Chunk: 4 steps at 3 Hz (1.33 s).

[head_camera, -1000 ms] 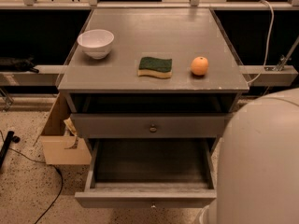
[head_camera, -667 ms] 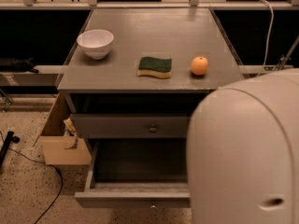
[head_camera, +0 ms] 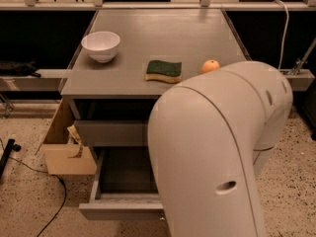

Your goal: Close middle drawer

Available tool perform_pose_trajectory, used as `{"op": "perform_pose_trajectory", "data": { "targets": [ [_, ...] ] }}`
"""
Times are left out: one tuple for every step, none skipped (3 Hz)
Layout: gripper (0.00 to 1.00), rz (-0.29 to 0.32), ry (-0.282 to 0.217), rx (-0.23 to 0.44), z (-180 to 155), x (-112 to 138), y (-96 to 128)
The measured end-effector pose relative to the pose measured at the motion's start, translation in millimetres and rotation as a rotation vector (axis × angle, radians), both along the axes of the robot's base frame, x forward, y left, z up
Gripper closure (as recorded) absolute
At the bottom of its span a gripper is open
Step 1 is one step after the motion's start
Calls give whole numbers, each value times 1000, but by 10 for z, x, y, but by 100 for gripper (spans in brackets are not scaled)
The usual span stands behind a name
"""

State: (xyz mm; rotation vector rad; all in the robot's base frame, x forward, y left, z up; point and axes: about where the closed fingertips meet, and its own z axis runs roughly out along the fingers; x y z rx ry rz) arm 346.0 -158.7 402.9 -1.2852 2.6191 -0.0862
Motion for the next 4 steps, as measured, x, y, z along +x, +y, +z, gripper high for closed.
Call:
{"op": "perform_pose_trajectory", "data": {
  "targets": [
    [100, -2, 8, 52, 2, -45, 5],
    [100, 19, 69, 237, -80, -31, 483],
    [100, 168, 118, 369, -148, -26, 1091],
    [100, 273, 160, 447, -214, -116, 1119]
  ]
}}
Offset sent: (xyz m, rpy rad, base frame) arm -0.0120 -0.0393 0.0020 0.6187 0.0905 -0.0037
